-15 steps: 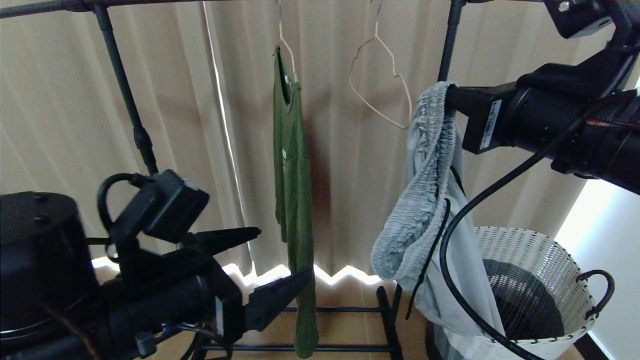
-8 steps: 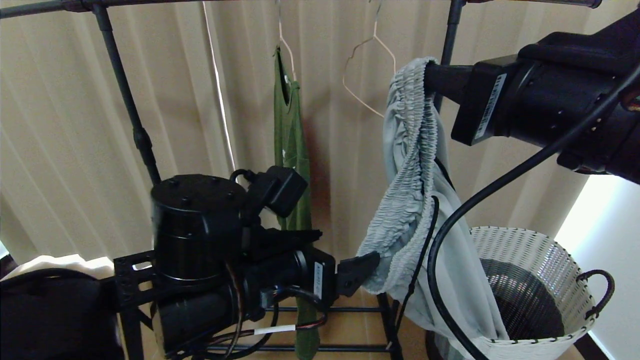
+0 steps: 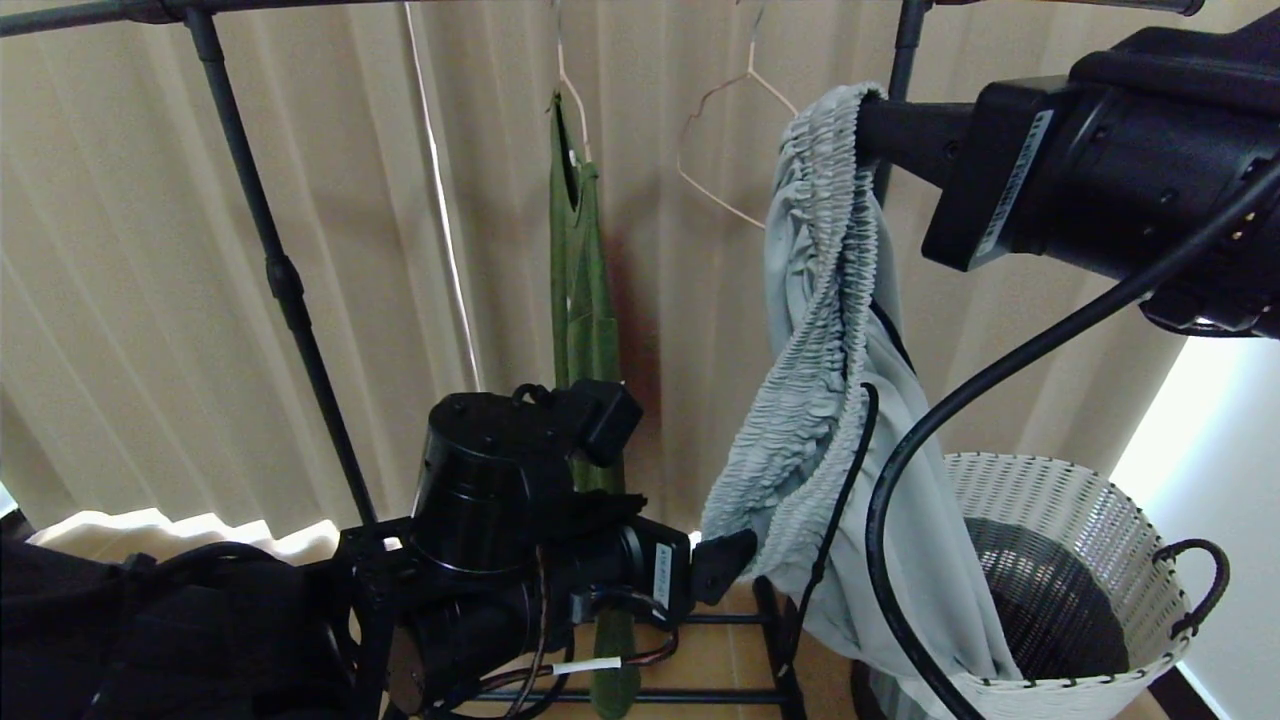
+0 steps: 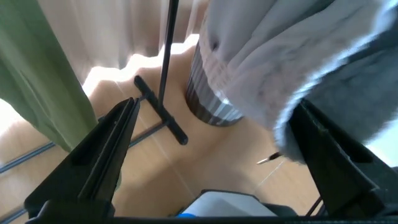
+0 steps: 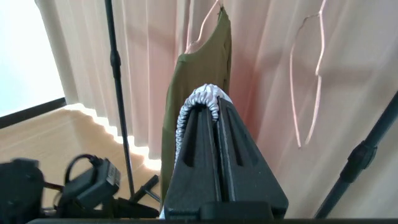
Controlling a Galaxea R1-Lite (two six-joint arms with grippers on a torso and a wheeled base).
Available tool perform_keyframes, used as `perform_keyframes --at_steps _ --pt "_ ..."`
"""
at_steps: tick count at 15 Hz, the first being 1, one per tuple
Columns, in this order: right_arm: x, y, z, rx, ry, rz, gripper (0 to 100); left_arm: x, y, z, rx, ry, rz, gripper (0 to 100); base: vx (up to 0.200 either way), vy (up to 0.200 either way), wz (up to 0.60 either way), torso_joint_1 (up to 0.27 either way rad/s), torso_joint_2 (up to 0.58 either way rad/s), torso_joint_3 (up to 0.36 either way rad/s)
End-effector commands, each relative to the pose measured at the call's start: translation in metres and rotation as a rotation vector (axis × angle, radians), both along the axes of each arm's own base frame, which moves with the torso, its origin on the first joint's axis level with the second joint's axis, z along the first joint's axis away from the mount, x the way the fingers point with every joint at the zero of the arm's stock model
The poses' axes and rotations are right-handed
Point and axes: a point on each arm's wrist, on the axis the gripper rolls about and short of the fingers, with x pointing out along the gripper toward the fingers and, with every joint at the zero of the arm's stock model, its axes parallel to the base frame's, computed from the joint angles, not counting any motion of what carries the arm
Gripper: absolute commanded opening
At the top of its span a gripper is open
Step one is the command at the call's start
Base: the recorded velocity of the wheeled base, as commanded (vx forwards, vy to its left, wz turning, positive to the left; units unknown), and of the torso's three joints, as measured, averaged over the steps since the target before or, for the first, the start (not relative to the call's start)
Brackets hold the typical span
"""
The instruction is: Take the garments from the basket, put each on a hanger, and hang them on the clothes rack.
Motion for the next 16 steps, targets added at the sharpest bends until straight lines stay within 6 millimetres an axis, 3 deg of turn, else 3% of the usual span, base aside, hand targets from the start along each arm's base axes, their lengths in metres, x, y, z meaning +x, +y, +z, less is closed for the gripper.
perform_keyframes --at_steps 1,2,3,6,9,12,14,16 --pt "-0.002 -0.002 0.002 0.006 -0.006 0.0 0 -0.001 0.001 -0.005 0.012 0.011 0.0 100 0.0 0.0 0.0 0.0 0.0 0.0" --pt "-0.002 -0.002 0.002 0.005 -0.007 0.0 0 -0.001 0.001 -0.006 0.016 0.014 0.0 100 0.0 0.0 0.0 0.0 0.0 0.0" --pt "-0.003 -0.003 0.003 0.007 -0.008 0.007 0 -0.003 0.003 -0.007 0.022 0.016 -0.002 0 0.0 0.0 0.0 0.0 0.0 0.0" --pt "-0.003 -0.003 0.003 0.007 -0.011 0.013 0 -0.005 0.005 -0.009 0.034 0.015 0.0 0 0.0 0.0 0.0 0.0 0.0 0.0" --pt "0.0 -0.005 0.002 0.005 -0.007 0.001 0 -0.02 0.024 -0.009 0.088 -0.053 0.069 0 0.0 0.0 0.0 0.0 0.0 0.0" --pt "0.008 -0.012 0.002 -0.001 -0.005 -0.037 0 -0.022 0.053 0.03 0.014 -0.175 0.133 0 0.0 0.0 0.0 0.0 0.0 0.0" --pt "0.012 -0.018 0.003 0.001 -0.011 -0.062 0 -0.015 0.087 0.063 0.069 -0.308 0.215 0 0.0 0.0 0.0 0.0 0.0 0.0" --pt "0.014 -0.022 0.007 0.01 -0.023 -0.076 0 -0.015 0.109 0.106 0.074 -0.381 0.285 0 0.0 0.0 0.0 0.0 0.0 0.0"
